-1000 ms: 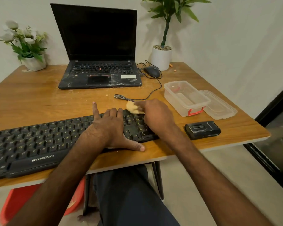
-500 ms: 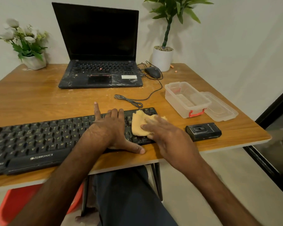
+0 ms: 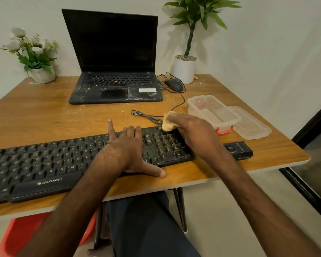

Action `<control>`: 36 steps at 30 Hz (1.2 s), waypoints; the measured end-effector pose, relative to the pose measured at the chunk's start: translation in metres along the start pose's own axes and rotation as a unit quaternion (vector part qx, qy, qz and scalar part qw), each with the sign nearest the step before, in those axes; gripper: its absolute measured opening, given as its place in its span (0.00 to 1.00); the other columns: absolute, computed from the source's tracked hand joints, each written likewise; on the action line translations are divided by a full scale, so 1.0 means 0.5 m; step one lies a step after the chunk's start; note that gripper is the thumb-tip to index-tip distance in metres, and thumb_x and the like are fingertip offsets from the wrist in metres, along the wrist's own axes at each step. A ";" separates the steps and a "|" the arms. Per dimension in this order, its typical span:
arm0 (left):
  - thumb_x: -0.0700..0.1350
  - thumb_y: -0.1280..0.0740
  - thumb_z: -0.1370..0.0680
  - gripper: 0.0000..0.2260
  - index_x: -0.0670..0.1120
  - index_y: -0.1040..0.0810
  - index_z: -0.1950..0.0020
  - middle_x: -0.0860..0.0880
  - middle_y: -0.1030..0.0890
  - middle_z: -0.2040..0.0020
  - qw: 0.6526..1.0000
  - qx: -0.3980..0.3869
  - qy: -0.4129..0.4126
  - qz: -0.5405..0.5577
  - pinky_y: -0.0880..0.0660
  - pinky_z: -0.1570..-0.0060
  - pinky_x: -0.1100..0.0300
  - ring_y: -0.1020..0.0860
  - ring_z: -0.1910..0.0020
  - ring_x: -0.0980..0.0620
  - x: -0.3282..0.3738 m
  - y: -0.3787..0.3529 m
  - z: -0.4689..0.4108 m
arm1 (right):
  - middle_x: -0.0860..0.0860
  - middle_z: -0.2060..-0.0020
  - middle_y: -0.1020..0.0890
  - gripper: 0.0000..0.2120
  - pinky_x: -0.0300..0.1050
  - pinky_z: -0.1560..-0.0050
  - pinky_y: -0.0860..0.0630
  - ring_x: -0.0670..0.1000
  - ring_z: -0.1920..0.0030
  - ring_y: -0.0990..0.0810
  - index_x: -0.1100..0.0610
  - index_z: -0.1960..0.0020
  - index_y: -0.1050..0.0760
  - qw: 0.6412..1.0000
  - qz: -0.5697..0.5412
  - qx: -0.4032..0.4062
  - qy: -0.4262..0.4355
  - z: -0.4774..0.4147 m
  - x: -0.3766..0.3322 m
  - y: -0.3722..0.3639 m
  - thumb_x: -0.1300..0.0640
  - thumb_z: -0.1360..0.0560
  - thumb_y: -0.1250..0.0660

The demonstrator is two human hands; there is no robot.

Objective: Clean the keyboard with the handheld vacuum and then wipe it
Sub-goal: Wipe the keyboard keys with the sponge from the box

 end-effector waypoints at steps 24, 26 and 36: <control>0.85 0.44 0.42 0.67 0.41 0.61 0.19 0.42 0.54 0.18 1.000 0.009 0.006 -0.022 0.75 0.34 0.28 0.53 0.19 0.43 0.002 -0.001 -0.002 | 0.42 0.22 0.44 0.37 0.46 0.29 0.38 0.45 0.24 0.40 0.39 0.24 0.40 0.988 -0.026 -0.143 -0.040 0.076 -0.085 -0.050 0.69 0.25 0.37; 0.84 0.44 0.42 0.67 0.41 0.61 0.19 0.42 0.53 0.18 1.000 0.013 0.001 -0.021 0.75 0.34 0.29 0.53 0.19 0.42 0.005 0.001 -0.004 | 0.38 0.23 0.49 0.38 0.43 0.28 0.40 0.40 0.24 0.46 0.38 0.24 0.43 0.984 -0.036 -0.169 -0.041 0.124 -0.089 -0.042 0.67 0.24 0.36; 0.87 0.51 0.48 0.70 0.45 0.66 0.20 0.45 0.61 0.18 0.998 0.040 -0.023 0.043 0.76 0.34 0.30 0.61 0.19 0.47 -0.045 -0.017 0.024 | 0.49 0.28 0.29 0.29 0.50 0.31 0.30 0.50 0.28 0.32 0.46 0.27 0.32 0.993 -0.052 -0.025 -0.105 0.044 -0.063 -0.028 0.69 0.23 0.38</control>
Point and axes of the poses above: each hand's wrist, its own z-axis away from the middle knuckle, its own y-axis out of the back of the hand, x = y × z, the point moved 9 cm from there along -z, towards the middle knuckle
